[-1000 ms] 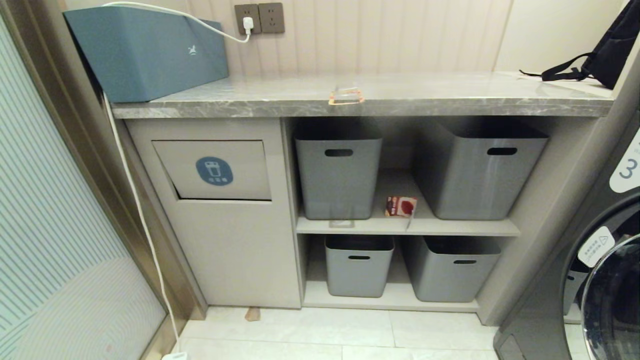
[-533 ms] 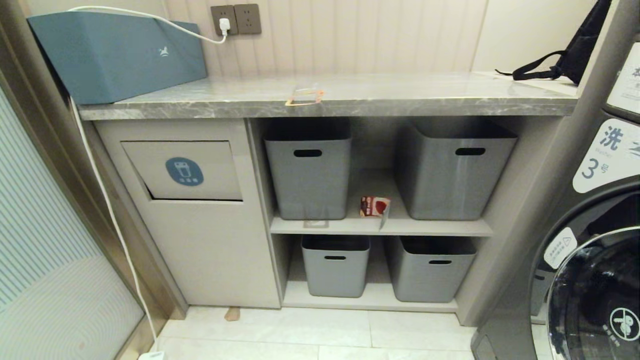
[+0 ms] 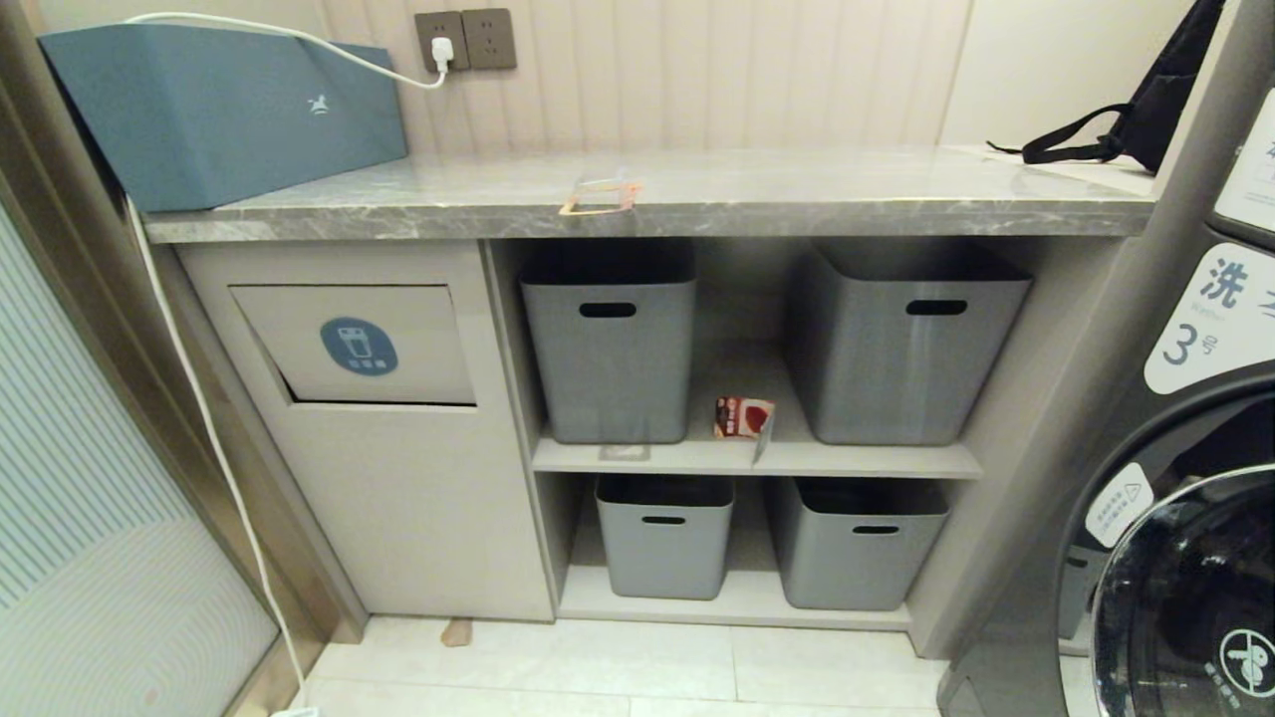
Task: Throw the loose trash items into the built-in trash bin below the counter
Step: Pick up the garbage
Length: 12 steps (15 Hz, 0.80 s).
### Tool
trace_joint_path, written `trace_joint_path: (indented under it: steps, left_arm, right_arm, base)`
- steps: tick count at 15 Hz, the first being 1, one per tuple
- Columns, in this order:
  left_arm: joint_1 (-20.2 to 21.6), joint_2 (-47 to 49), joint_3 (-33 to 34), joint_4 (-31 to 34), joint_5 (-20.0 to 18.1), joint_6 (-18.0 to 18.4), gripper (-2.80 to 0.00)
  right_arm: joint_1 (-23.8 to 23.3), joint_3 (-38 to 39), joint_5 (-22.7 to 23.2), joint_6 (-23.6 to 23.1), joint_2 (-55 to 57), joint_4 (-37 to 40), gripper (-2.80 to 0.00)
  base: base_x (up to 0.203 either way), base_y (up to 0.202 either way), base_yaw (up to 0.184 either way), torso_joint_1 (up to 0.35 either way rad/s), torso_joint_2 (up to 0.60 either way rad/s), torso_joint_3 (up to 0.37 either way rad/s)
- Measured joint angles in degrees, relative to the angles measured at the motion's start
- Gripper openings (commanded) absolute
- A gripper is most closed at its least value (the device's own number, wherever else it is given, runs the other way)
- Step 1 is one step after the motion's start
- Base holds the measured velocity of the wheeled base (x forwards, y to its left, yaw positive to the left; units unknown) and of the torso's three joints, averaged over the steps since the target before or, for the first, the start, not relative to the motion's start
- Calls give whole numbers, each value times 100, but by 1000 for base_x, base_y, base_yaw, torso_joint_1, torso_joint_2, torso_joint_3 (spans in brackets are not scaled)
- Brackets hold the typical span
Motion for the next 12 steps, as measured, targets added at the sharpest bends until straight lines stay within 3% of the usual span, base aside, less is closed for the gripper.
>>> trace_joint_path:
  steps: [12]
  left_arm:
    - [0, 0, 0, 1, -2, -2, -280]
  right_arm:
    - [4, 0, 0, 0, 0, 2, -280]
  base:
    - [197, 0, 0, 1, 2, 3]
